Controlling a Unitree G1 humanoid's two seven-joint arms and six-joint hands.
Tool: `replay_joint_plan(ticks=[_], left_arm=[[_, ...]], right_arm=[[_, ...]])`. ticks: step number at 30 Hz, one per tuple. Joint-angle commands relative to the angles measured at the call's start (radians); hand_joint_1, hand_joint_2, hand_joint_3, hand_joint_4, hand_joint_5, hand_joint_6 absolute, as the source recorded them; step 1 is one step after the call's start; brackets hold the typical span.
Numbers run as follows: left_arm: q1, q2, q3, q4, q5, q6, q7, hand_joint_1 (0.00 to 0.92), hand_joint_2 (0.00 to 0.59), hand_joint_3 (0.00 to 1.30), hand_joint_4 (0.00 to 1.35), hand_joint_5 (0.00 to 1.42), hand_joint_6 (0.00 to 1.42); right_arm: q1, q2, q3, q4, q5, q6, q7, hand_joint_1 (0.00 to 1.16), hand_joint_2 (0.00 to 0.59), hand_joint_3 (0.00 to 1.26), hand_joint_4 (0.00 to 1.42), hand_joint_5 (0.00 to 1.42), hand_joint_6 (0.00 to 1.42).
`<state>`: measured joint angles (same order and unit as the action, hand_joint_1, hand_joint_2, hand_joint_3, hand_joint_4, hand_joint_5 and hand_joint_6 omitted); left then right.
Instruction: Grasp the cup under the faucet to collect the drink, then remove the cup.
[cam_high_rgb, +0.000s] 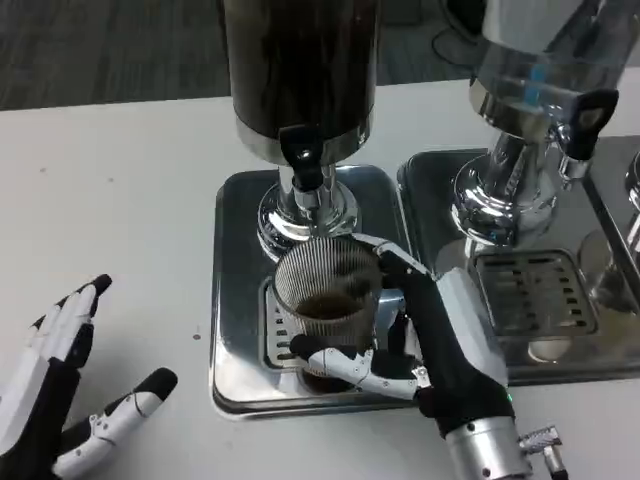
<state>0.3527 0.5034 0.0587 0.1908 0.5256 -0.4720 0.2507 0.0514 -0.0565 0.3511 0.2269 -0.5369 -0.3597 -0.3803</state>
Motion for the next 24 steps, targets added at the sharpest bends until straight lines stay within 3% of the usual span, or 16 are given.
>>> replay_joint_plan(ticks=[1, 9, 12, 24], left_arm=[[0.014, 0.000, -0.005, -0.006, 0.014, -0.006, 0.013, 0.000, 0.149, 0.00, 0.00, 0.00, 0.00], [0.075, 0.008, 0.018, -0.082, 0.082, -0.006, 0.074, 0.000, 0.138, 0.00, 0.00, 0.00, 0.00], [0.098, 0.009, 0.017, -0.105, 0.104, -0.005, 0.085, 0.000, 0.135, 0.00, 0.00, 0.00, 0.00], [0.194, 0.018, 0.026, -0.182, 0.183, -0.013, 0.143, 0.000, 0.123, 0.00, 0.00, 0.00, 0.00]], right_arm=[[0.018, -0.001, -0.008, -0.055, 0.002, -0.043, -0.015, 0.96, 0.207, 0.42, 0.49, 0.79, 1.21], [0.134, -0.045, -0.001, -0.205, 0.007, -0.051, 0.038, 0.97, 0.200, 0.42, 0.51, 0.80, 1.22], [0.182, -0.044, 0.002, -0.252, 0.022, -0.058, 0.045, 0.97, 0.199, 0.43, 0.51, 0.80, 1.23], [0.264, -0.069, 0.009, -0.376, 0.009, -0.054, 0.086, 0.99, 0.192, 0.43, 0.52, 0.80, 1.23]])
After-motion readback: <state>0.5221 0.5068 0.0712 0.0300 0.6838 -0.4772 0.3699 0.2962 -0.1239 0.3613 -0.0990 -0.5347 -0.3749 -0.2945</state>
